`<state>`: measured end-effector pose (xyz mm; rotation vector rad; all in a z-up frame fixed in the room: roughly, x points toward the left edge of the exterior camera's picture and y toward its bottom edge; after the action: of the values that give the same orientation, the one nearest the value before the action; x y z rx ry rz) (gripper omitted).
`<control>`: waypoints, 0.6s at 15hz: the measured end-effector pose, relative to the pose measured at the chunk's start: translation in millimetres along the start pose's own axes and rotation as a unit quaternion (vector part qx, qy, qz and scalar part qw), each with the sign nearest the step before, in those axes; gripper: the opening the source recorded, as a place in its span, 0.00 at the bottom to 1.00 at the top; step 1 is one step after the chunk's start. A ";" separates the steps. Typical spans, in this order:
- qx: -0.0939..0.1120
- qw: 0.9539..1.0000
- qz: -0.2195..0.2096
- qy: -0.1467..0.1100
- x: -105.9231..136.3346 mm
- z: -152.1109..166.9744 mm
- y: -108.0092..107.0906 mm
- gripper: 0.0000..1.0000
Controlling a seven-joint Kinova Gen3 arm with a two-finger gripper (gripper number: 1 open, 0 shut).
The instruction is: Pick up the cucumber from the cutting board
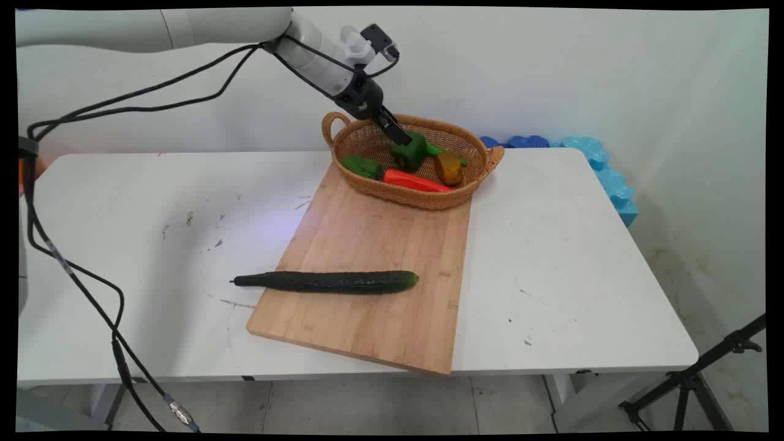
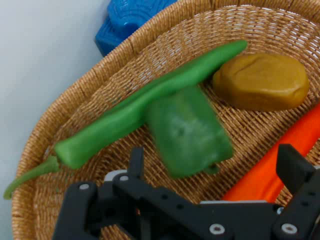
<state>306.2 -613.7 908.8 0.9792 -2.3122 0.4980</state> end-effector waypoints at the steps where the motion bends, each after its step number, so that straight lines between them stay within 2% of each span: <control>1: -0.001 1.000 0.003 -0.001 -0.4 2.6 0.0 1.00; 9: -0.009 1.000 0.021 -0.006 -3.0 11.5 2.7 1.00</control>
<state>301.8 -616.5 897.8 0.9298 -2.3471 0.4889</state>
